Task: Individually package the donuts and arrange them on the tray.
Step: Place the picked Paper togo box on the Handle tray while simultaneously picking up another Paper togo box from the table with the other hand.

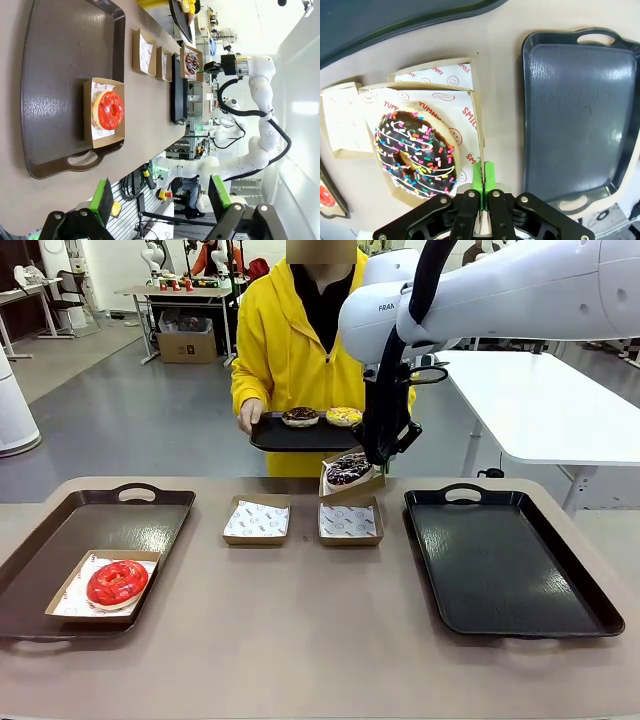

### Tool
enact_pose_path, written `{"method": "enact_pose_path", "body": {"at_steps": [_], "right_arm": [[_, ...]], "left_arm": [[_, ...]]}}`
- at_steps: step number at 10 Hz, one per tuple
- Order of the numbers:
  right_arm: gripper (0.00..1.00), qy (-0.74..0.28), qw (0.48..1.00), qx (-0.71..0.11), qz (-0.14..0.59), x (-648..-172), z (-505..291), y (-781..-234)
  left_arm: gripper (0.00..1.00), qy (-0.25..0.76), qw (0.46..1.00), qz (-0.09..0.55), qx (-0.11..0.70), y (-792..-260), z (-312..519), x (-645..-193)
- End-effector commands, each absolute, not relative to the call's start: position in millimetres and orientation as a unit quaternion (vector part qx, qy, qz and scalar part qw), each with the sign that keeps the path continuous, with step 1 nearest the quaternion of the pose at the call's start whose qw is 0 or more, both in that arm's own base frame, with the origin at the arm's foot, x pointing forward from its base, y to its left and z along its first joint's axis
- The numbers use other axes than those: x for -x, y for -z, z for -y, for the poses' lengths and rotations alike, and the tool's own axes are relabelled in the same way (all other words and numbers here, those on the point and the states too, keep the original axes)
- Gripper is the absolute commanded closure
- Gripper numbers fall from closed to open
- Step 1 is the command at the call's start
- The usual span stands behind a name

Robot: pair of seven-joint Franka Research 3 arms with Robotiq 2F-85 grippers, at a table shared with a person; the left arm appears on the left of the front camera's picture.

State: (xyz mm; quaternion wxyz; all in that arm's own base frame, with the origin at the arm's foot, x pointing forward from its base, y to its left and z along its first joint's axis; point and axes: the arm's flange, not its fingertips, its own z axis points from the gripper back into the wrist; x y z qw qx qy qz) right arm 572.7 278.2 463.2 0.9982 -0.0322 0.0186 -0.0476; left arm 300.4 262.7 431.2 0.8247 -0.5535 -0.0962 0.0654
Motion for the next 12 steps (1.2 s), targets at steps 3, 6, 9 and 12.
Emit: {"method": "enact_pose_path", "body": {"at_steps": [3, 6, 9, 12], "right_arm": [[1.00, 0.049, 0.998, 0.031, -0.021, -570.3, -276.3, -464.1], [0.98, 0.048, 0.998, 0.032, -0.019, -572.7, -278.2, -463.2], [0.98, 0.023, 1.000, -0.005, 0.006, -509.1, -217.7, -496.4], [0.98, 0.036, 0.999, -0.009, -0.002, -457.7, -151.8, -484.4]], "left_arm": [[0.00, -0.066, 0.822, 0.097, 0.557, -433.2, -263.5, -297.6], [0.00, -0.065, 0.825, 0.096, 0.554, -431.2, -262.8, -300.3], [0.00, -0.048, 0.878, 0.066, 0.471, -480.8, -208.2, -345.8], [0.00, -0.023, 0.912, 0.029, 0.409, -514.8, -132.9, -397.2]]}}
